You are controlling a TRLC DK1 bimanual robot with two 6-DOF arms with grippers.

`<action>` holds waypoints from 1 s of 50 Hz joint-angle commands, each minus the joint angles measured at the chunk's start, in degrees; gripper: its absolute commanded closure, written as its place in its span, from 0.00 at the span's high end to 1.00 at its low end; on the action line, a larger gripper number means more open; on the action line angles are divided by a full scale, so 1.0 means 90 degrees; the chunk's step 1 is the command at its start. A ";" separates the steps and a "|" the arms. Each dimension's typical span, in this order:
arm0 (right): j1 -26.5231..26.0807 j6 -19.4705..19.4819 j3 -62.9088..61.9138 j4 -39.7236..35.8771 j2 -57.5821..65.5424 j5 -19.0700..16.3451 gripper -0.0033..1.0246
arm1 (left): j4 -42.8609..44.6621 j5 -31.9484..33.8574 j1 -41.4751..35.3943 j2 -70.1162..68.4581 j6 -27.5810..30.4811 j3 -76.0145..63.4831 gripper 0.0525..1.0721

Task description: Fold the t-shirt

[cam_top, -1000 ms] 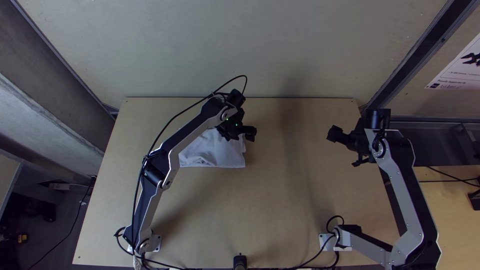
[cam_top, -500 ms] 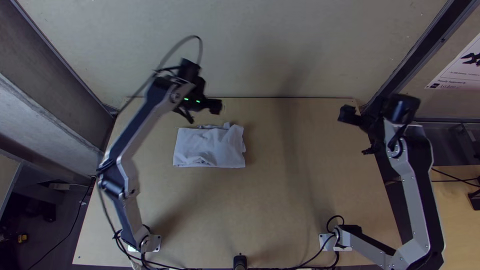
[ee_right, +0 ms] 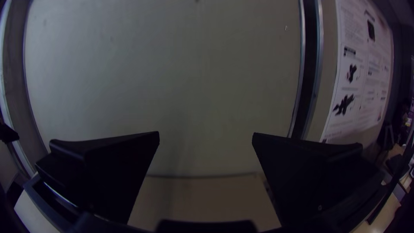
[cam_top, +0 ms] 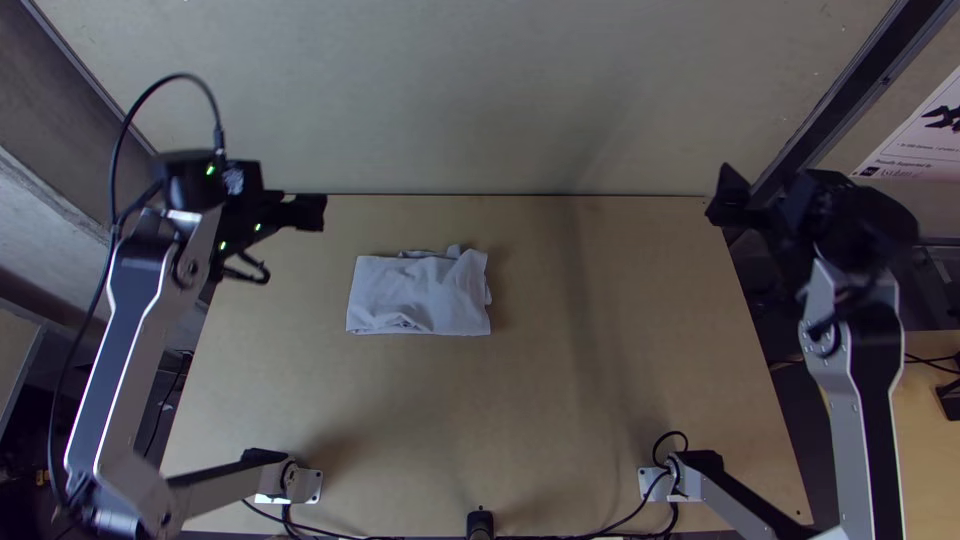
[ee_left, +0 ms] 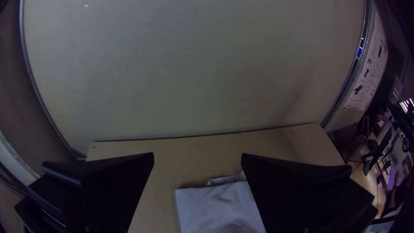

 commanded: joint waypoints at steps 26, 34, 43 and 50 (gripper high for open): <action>0.0202 -0.0167 -0.3249 0.1222 -0.4395 0.0058 0.96 | 0.3223 -0.0014 0.1536 -0.5297 0.0281 -0.4861 0.95; 0.0094 0.0038 -0.4294 0.1251 -0.5645 0.0068 0.96 | 0.3985 -0.0053 0.2044 -0.6733 0.0154 -0.6189 0.95; 0.0094 0.0156 -0.5398 0.1290 -0.6631 0.0068 0.96 | 0.4679 -0.0024 0.2356 -0.7778 0.0134 -0.7517 0.95; 0.0104 0.0253 -0.6091 0.1642 -0.6641 0.0078 0.96 | 0.5147 -0.0014 0.2395 -0.7768 0.0242 -0.8191 0.95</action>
